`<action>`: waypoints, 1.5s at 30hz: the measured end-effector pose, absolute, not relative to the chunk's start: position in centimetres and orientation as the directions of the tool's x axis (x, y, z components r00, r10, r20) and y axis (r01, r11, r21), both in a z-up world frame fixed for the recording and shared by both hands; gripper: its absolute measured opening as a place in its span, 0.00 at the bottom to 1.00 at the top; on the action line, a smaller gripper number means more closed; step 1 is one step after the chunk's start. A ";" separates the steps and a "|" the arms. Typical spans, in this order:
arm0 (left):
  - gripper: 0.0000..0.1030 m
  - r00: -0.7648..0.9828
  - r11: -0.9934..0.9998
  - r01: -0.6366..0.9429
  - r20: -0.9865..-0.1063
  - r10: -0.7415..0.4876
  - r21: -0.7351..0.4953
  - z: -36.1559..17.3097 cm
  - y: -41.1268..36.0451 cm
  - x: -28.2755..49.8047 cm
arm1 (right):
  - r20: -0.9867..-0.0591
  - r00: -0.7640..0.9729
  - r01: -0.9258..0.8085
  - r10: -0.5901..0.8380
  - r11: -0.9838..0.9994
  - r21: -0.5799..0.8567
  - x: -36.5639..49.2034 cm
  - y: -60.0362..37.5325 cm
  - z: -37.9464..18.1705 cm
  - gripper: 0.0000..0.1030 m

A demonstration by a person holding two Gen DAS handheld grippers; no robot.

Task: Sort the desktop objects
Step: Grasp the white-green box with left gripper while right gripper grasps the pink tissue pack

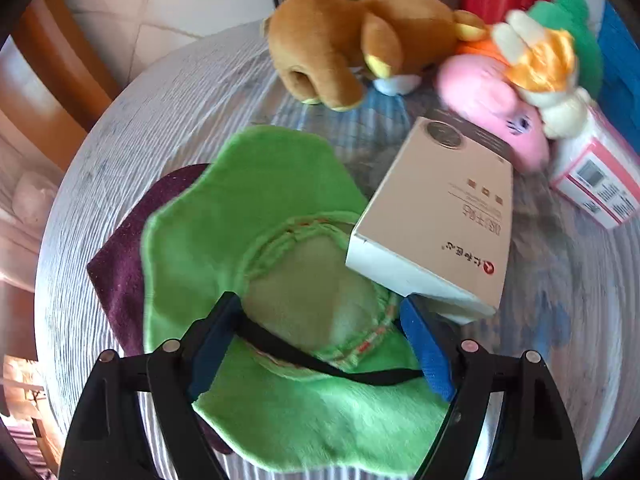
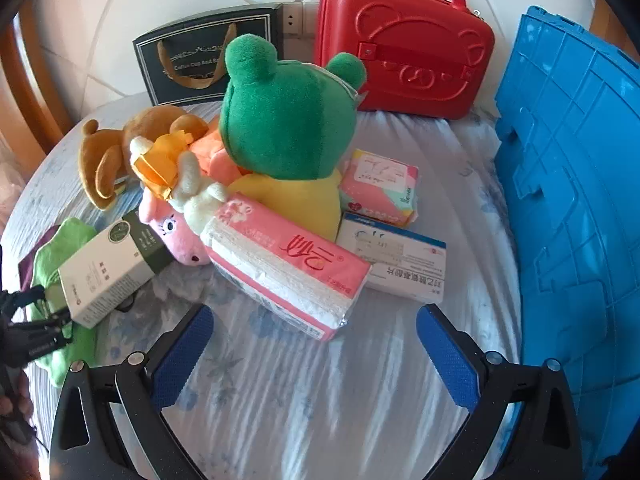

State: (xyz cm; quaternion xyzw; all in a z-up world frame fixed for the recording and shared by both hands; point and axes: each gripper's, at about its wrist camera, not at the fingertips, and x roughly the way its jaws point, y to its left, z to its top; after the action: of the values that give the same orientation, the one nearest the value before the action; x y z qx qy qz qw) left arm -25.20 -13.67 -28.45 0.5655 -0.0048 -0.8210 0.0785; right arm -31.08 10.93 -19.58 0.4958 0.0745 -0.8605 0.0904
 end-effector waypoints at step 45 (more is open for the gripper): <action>0.34 -0.309 -0.993 0.113 -0.951 0.003 -0.040 -28.1 -7.7 -28.8 | -0.888 -0.370 0.473 -0.275 -0.878 0.075 -32.3 9.6 -23.3 0.69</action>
State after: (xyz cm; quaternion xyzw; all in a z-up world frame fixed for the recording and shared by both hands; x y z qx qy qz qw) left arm -28.75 -7.75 -28.08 0.5867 0.0494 -0.8076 0.0341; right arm -32.34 9.61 -23.35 0.5133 0.0963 -0.8219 0.2274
